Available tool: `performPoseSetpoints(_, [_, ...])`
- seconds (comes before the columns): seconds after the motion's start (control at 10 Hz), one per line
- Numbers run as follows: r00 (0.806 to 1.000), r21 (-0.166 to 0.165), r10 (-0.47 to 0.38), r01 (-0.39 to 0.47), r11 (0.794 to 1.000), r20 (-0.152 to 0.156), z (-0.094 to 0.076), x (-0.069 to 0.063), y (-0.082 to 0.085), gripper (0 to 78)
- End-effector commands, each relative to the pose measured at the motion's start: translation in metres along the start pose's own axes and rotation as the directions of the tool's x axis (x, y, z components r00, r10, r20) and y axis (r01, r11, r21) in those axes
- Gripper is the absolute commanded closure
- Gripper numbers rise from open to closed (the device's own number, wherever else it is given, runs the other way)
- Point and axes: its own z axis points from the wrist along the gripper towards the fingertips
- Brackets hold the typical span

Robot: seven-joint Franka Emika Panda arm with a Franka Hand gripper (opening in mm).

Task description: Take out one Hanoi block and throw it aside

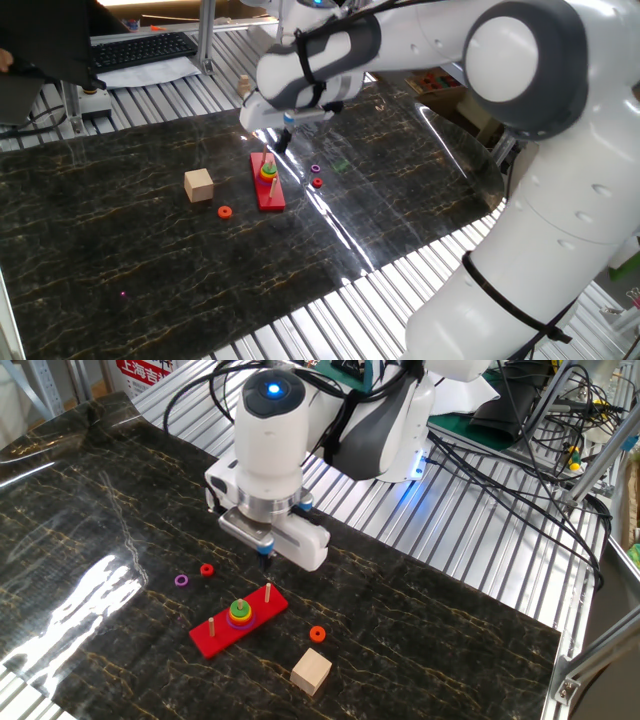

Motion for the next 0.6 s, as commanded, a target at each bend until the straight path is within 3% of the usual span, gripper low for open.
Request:
performPoseSetpoints(0.1, [0.999, 0.026, -0.011, 0.012, 1.000, -0.044, -0.0071, -0.0102, -0.0047, 77.6])
performPoseSetpoints(0.6, [0.997, 0.018, -0.050, 0.051, 0.999, -0.057, -0.0071, -0.0102, -0.0047, 77.6])
